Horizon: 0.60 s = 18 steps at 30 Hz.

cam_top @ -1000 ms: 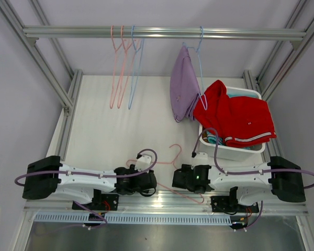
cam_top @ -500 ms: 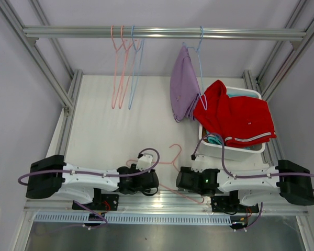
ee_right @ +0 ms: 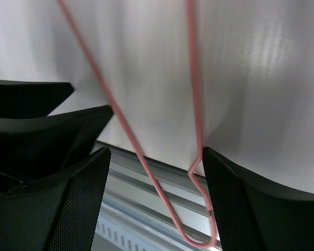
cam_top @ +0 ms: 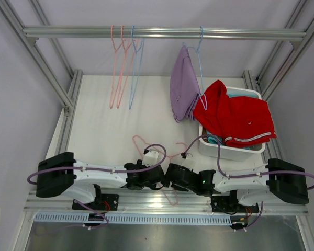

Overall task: Remove the trousers from the hanger
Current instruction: Pick up the hanger at the center of the board.

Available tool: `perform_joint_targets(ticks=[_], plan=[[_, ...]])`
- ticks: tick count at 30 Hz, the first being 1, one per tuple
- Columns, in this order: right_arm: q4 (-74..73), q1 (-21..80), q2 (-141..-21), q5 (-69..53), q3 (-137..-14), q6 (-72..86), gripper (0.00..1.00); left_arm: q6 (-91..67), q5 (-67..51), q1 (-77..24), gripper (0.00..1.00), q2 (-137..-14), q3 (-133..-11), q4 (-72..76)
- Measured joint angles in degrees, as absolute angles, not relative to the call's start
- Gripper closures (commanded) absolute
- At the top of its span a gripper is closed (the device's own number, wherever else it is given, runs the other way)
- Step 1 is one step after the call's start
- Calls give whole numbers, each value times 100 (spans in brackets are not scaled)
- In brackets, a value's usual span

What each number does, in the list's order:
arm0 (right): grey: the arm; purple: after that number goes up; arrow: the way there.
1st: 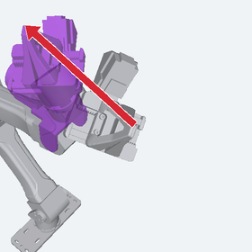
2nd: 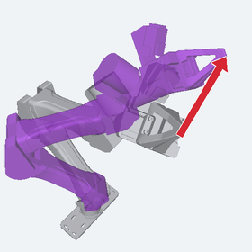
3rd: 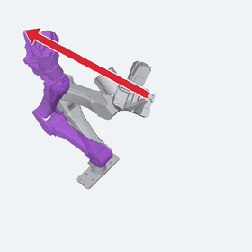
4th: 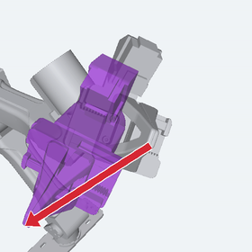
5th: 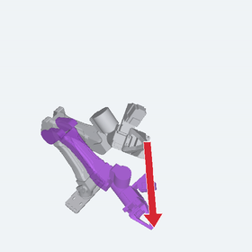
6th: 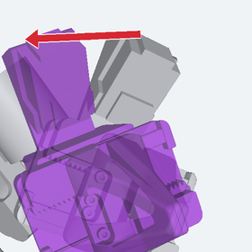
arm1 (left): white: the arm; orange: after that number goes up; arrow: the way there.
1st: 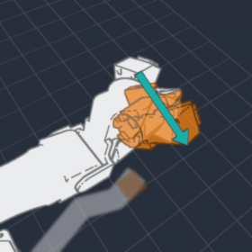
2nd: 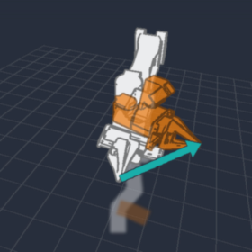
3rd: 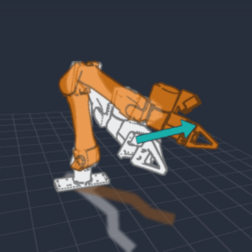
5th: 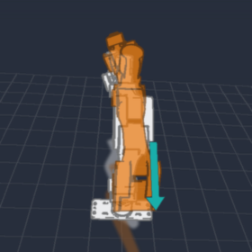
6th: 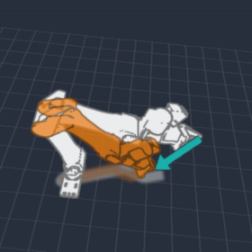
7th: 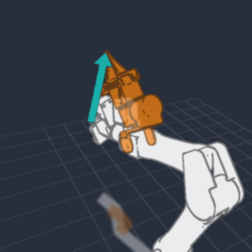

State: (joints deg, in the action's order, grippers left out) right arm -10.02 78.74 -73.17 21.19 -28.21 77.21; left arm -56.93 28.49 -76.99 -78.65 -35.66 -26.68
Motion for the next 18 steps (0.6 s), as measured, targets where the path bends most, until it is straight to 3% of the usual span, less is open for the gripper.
perform_joint_targets(ticks=[7,18], plan=[[34,7874,-7629,1811,-2657,7935,27,-5518,2923,-7666,37,-8042,-3662,-2574],[998,7905,-8141,1879,-2512,8632,41,-5498,2958,-7631,38,-8003,-3634,-2644]])
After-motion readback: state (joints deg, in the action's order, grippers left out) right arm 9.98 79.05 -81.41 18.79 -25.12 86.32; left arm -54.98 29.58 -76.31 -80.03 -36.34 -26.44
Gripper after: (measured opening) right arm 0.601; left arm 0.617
